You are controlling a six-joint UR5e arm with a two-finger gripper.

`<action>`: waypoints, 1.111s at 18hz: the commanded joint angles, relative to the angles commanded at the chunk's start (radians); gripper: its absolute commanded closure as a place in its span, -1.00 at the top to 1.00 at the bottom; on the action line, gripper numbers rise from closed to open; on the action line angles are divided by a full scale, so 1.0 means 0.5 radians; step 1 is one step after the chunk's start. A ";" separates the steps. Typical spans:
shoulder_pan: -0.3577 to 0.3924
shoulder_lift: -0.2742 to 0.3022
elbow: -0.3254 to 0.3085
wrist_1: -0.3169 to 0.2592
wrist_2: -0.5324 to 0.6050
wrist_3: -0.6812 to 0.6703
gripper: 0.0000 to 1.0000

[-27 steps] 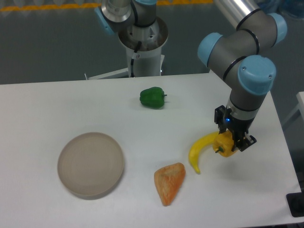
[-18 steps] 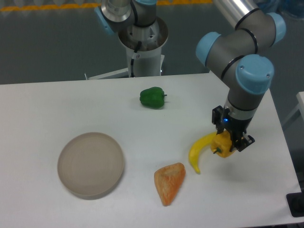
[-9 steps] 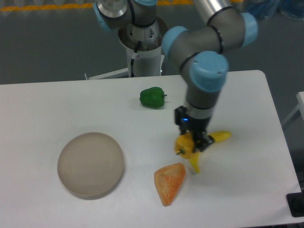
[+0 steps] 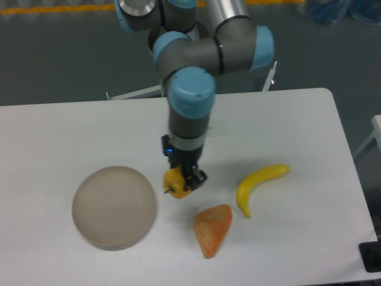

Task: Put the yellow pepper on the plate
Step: 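Carry the yellow pepper over to the round beige plate, then lower the yellow pepper onto the plate and open the gripper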

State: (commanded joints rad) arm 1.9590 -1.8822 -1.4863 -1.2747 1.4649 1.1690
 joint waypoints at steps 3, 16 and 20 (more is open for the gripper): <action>-0.058 -0.015 -0.003 0.003 0.000 -0.058 -0.53; -0.393 -0.257 -0.022 0.300 0.003 -0.261 -0.50; -0.420 -0.322 -0.034 0.347 0.003 -0.322 0.11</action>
State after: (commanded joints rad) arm 1.7487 -2.0432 -1.5033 -1.1014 1.4665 1.0078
